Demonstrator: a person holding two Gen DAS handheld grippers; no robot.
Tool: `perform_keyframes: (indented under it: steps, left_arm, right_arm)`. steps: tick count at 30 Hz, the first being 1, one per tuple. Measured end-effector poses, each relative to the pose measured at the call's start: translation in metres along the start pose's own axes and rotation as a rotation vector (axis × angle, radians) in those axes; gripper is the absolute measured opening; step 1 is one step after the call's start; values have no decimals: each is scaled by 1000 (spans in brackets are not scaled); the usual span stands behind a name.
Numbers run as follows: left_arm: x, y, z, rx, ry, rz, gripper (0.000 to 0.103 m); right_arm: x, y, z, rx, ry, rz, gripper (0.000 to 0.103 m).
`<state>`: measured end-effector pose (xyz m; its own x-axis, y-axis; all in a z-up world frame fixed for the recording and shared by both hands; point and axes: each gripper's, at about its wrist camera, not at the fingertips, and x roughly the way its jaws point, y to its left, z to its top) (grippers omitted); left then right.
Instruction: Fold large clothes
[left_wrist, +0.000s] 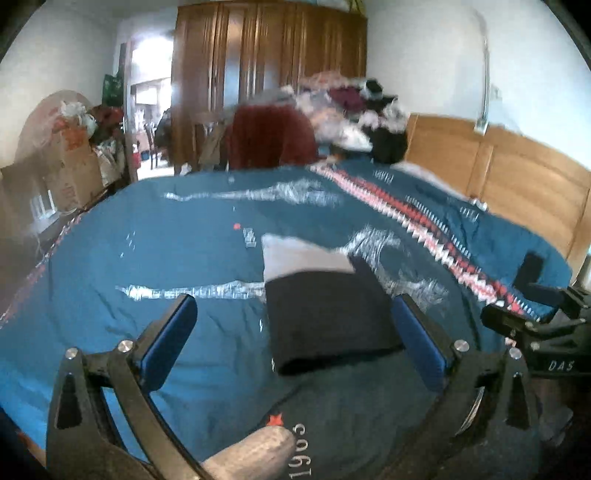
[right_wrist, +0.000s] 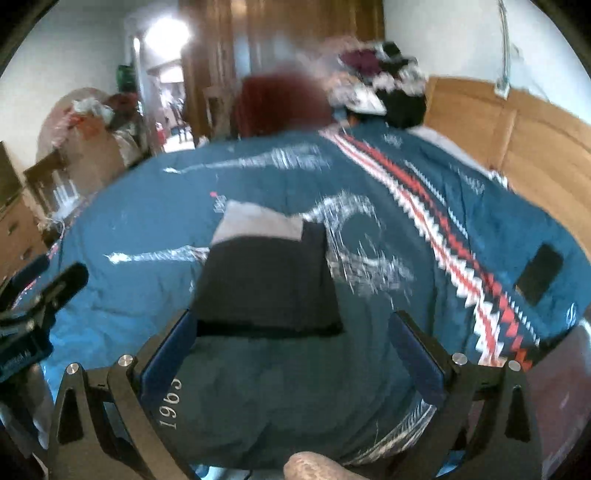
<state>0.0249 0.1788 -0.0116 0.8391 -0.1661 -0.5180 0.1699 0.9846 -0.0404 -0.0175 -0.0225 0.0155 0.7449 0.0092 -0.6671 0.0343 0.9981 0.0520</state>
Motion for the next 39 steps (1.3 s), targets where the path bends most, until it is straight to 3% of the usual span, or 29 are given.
perform_keyframes:
  steps: [3,7,14,28,39]
  left_arm:
    - [9,-5,-4,3,27,27,103]
    - [-16,-11,-12,2,34,40,103]
    - [-20,-17,-15,27,34,67,103]
    - [-24,-23,-12,62,18,86,103]
    - [-26,-20,-12,35,29,76,103]
  right_arm:
    - [13,-10,-9,18,28,-13,103]
    - [17,-14,-13,17,43,-2,103]
    - [17,-10,-13,2,52,10,103]
    - [14,-4,-12,-1,54,-14,103]
    - [16,-2,-12,-22,56,2,103]
